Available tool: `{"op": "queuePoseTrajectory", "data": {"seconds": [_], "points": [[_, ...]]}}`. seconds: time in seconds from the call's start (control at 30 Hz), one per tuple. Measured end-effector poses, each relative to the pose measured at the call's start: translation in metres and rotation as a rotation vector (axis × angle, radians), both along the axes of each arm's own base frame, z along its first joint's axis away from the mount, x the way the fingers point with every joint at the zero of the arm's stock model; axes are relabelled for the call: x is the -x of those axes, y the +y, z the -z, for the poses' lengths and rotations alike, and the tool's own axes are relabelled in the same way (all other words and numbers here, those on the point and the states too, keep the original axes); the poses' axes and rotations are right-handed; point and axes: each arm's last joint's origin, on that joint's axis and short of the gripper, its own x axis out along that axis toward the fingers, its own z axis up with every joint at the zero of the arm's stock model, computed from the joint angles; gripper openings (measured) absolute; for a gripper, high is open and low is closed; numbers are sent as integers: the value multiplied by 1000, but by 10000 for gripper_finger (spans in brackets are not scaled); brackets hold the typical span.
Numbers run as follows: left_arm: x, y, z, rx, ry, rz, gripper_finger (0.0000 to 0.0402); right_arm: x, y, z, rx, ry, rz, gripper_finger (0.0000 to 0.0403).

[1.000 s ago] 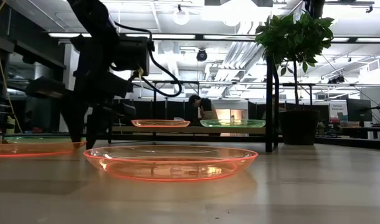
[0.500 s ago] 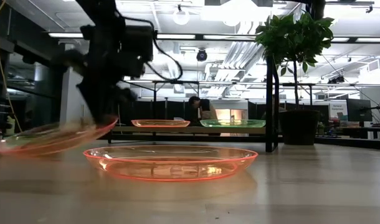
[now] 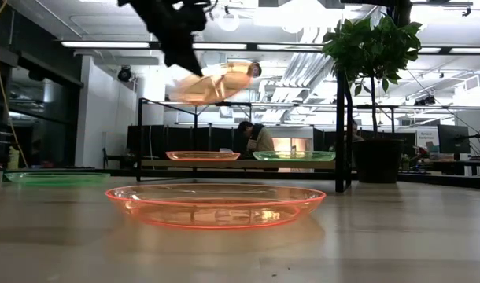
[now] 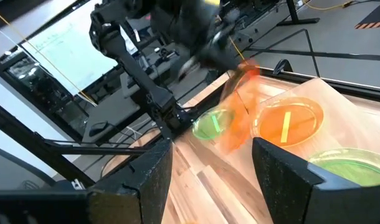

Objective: Place and stack plates onto a shelf
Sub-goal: Stack the left orange plate on top of the orange plate on the shelf

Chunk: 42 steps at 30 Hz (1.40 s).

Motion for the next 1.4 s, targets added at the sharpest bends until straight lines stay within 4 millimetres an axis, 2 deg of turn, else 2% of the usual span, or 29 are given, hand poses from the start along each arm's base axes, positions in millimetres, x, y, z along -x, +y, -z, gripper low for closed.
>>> {"op": "queuePoseTrajectory", "data": {"seconds": [0.07, 0.2, 0.4, 0.8, 1.27, 1.4], "points": [[-2, 14, -2, 19, -53, -114, 0, 0, 0, 0, 2, 4, 0, 204], [2, 31, 10, 47, -9, -302, 0, 0, 0, 0, 2, 4, 0, 204], [6, 40, 21, -25, 107, -438, 0, 0, 0, 2, 9, 22, 0, 204], [-18, 40, 58, -18, 250, -412, 0, 1, 0, 4, 15, 37, 1, 204], [-20, 38, 60, -55, 278, -338, 2, 1, 0, 4, 17, 46, 1, 204], [-20, 38, 60, -56, 279, -328, 21, 1, 0, 4, 17, 45, 2, 204]]}}
